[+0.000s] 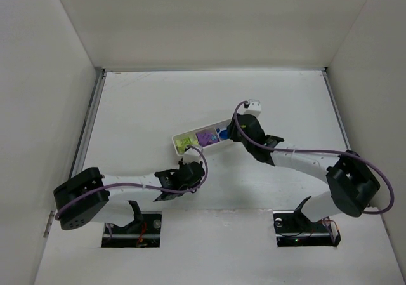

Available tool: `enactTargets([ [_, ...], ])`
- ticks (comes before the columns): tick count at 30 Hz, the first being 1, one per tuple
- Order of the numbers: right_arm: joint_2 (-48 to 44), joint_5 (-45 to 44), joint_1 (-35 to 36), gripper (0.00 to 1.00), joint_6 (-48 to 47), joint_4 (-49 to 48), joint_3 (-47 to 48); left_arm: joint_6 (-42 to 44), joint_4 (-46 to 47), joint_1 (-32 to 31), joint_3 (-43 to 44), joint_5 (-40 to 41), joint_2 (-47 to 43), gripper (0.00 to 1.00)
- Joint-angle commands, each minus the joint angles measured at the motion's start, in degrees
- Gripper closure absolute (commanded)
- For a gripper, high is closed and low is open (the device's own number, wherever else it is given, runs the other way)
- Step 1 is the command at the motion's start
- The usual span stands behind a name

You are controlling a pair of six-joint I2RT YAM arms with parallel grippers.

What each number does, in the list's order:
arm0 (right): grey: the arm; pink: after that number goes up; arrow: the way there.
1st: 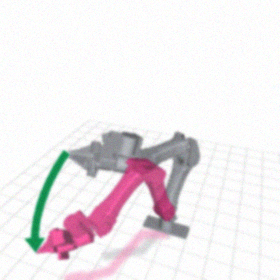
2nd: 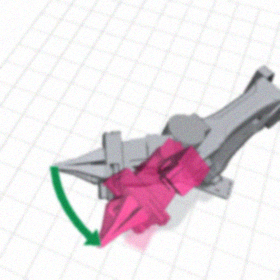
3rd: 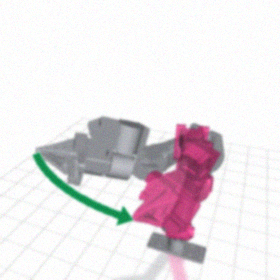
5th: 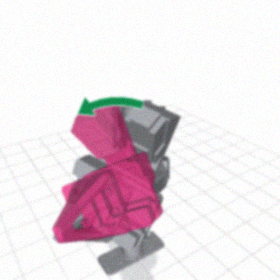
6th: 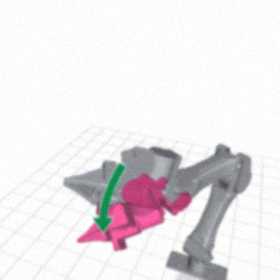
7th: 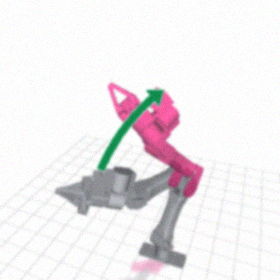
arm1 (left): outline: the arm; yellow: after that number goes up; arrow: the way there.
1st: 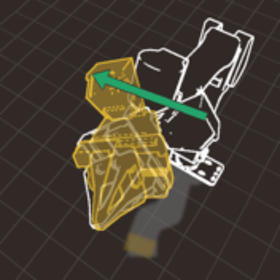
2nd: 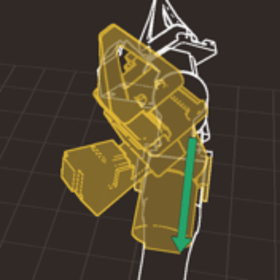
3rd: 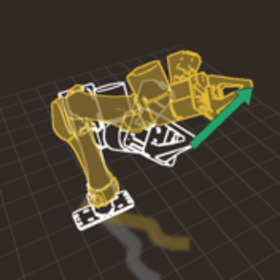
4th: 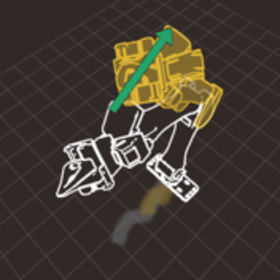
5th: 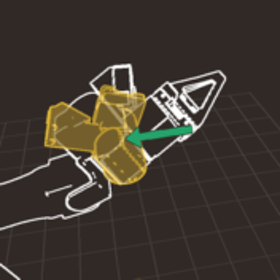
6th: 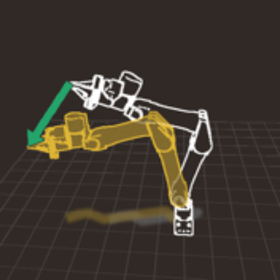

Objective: Sort the legos into containers by color

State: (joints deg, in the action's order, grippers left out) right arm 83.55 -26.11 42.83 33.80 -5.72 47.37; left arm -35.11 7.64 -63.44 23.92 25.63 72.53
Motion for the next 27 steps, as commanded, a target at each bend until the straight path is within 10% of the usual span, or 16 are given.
enactTargets([
  [1,-2.8,-0.3,0.5,0.58,-0.7,-3.3,-0.5,1.6,-6.2,-0.7,1.5,0.4,0.8,0.71],
  [27,-12.0,-1.7,0.5,0.53,-3.1,-1.9,-3.3,2.2,-9.9,-3.2,6.0,4.1,-2.7,0.85],
])
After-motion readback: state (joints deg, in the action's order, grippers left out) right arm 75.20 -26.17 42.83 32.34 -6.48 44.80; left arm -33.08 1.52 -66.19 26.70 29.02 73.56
